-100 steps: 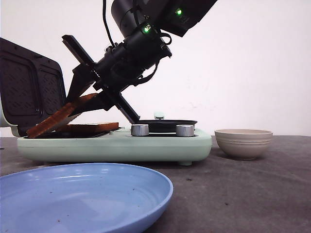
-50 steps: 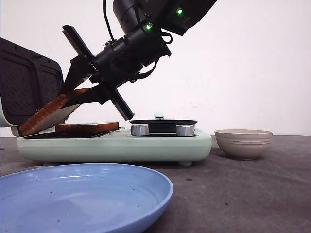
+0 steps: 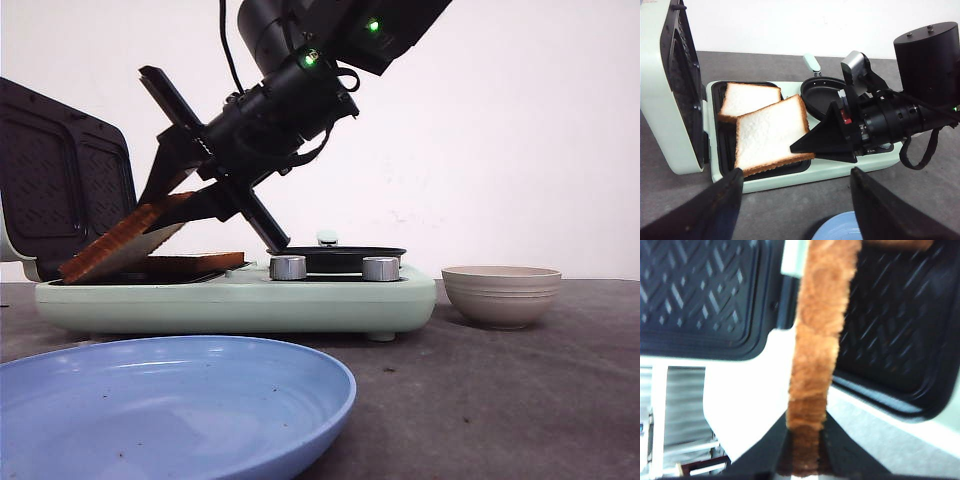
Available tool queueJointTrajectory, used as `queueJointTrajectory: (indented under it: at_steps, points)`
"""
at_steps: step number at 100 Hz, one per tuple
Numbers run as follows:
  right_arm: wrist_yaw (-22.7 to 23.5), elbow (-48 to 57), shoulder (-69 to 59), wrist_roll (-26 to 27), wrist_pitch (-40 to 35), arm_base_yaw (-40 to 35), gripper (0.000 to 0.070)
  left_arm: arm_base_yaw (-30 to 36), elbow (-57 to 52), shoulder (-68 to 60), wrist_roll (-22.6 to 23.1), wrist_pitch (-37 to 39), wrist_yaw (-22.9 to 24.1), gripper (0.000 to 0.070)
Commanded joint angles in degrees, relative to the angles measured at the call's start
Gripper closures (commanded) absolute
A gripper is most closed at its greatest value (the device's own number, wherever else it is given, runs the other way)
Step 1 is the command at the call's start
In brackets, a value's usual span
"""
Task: Make breakfast with bread and shrimp
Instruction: 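Lower the bread onto the press plate and open the right gripper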
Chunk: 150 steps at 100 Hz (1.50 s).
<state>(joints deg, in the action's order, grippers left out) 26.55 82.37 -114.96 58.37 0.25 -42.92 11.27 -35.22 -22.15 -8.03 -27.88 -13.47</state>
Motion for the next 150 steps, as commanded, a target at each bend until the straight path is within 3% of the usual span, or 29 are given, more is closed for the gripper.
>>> queueJointTrajectory:
  at_steps: [1, 14, 31, 35, 43, 47, 66, 76, 99, 150]
  points:
    - [1.14, 1.64, -2.67, 0.26, 0.42, 0.0, 0.07, 0.04, -0.15, -0.15, 0.92, 0.46, -0.07, 0.035]
    - [2.71, 2.21, -4.76, 0.24, 0.33, -0.13, 0.07, 0.04, -0.15, -0.15, 1.25, 0.46, -0.09, 0.035]
    - [-1.57, 2.56, -5.25, -3.93, 0.57, -1.36, 0.0691, 0.04, -0.15, -0.15, 1.36, 0.46, -0.09, 0.035]
    - [-2.29, 2.91, -5.25, -4.63, 0.59, -1.53, 0.0621, 0.04, -0.15, -0.15, 1.36, 0.46, -0.09, 0.035]
    - [-3.41, 3.69, -5.25, -4.79, 0.48, -1.57, 0.0385, 0.04, -0.15, -0.15, 1.36, 0.44, -0.09, 0.035]
    - [-3.82, 4.02, -5.25, -4.83, 0.44, -1.57, 0.033, 0.04, -0.15, -0.15, 1.36, 0.46, -0.09, 0.035]
    - [-5.05, 5.6, -5.25, -9.42, -1.51, -1.6, 0.031, 0.04, -0.15, -0.15, 1.36, 0.44, -0.09, 0.035]
    - [-7.02, 7.98, -5.25, -12.7, -6.73, -1.6, 0.0245, 0.04, -0.15, -0.15, 1.36, 0.46, -0.09, 0.035]
    - [-12.04, 14.25, -5.25, -21.2, -17.99, -2.19, 0.0242, 0.04, -0.15, -0.15, 1.38, 0.46, -0.09, 0.035]
    - [-13.59, 16.33, -5.25, -26.25, -26.16, -2.82, 0.0242, 0.04, -0.15, -0.15, 1.36, 0.46, -0.07, 0.035]
